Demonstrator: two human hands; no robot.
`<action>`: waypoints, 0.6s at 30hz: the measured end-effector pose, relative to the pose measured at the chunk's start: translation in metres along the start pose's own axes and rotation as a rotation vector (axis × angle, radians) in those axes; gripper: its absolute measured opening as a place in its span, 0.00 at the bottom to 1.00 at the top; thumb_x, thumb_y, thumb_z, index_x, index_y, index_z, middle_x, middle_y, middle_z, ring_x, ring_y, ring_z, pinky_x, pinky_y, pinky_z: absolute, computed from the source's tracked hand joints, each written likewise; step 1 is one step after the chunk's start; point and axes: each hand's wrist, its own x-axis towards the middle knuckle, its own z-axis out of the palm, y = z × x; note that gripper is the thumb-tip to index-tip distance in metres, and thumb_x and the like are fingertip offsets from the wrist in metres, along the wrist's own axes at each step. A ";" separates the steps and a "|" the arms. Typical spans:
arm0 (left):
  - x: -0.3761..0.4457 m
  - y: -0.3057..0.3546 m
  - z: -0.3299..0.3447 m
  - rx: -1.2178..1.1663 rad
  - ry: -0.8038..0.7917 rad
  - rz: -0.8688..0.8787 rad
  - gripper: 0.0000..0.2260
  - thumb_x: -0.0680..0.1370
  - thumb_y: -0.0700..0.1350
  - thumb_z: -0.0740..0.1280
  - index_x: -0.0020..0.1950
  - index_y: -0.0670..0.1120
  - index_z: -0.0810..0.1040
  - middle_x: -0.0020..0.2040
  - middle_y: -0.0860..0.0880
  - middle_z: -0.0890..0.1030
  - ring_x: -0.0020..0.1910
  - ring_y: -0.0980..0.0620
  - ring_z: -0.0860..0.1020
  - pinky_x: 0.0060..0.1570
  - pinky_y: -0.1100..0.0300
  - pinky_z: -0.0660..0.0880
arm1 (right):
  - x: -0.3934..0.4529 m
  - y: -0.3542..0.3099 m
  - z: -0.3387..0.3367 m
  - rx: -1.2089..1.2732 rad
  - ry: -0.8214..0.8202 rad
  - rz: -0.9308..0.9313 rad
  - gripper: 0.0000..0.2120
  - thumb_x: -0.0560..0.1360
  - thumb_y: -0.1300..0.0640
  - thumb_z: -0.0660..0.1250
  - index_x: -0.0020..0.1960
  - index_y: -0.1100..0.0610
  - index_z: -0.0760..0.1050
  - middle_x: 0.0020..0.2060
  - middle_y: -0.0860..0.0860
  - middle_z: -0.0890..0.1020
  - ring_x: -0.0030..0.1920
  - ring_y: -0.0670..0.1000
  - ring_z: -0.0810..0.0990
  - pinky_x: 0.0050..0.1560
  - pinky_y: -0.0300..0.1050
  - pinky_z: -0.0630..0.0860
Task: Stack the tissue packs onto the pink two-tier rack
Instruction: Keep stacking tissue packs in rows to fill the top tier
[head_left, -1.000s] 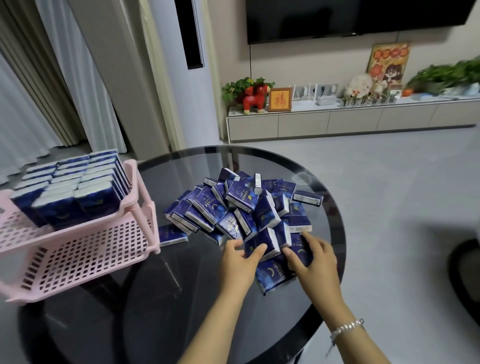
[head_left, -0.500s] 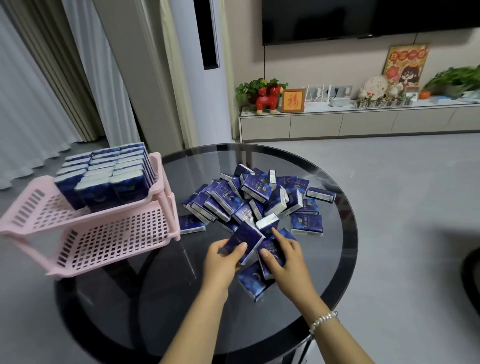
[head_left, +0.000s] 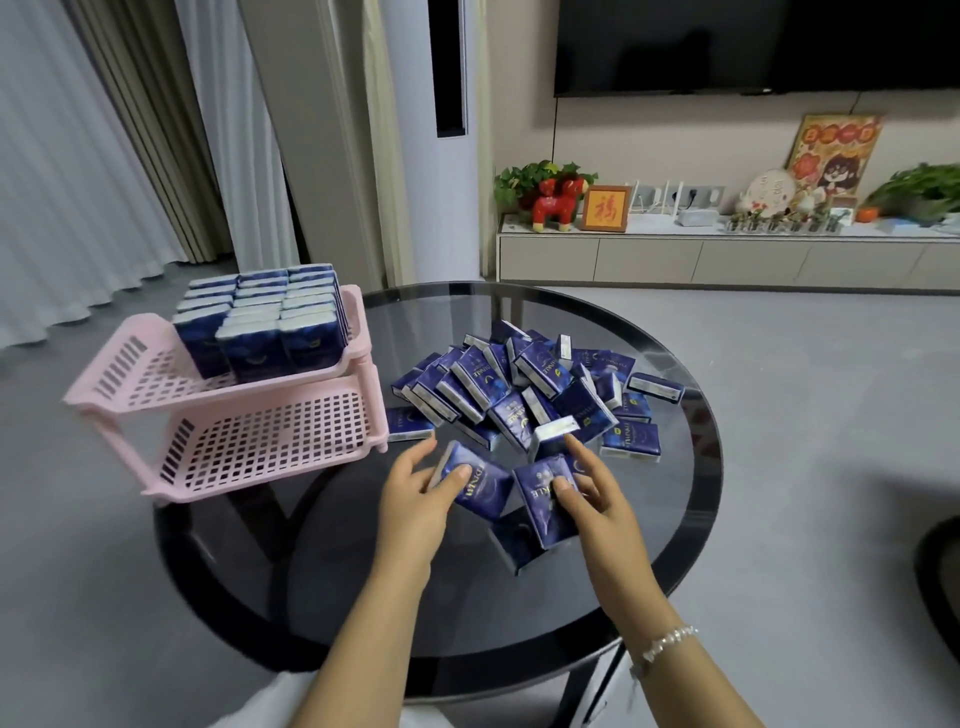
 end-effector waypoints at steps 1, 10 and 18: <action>-0.001 0.000 -0.001 -0.001 -0.008 -0.013 0.19 0.75 0.39 0.70 0.65 0.48 0.73 0.49 0.48 0.84 0.47 0.52 0.81 0.49 0.56 0.77 | 0.001 -0.003 0.003 0.032 -0.011 0.029 0.20 0.78 0.62 0.62 0.64 0.43 0.71 0.44 0.50 0.81 0.44 0.47 0.81 0.43 0.34 0.77; -0.011 0.003 -0.001 -0.099 -0.112 -0.105 0.11 0.78 0.38 0.66 0.59 0.50 0.75 0.48 0.45 0.82 0.45 0.49 0.80 0.48 0.52 0.77 | 0.007 -0.003 0.036 0.131 0.091 0.171 0.03 0.79 0.55 0.62 0.52 0.52 0.71 0.43 0.54 0.78 0.37 0.52 0.76 0.44 0.45 0.75; -0.012 0.002 0.003 -0.242 -0.116 -0.130 0.09 0.77 0.47 0.66 0.56 0.47 0.73 0.55 0.44 0.82 0.54 0.46 0.80 0.60 0.45 0.75 | 0.010 0.009 0.052 -0.004 0.286 0.157 0.15 0.74 0.47 0.66 0.50 0.56 0.67 0.48 0.56 0.78 0.46 0.55 0.80 0.45 0.51 0.78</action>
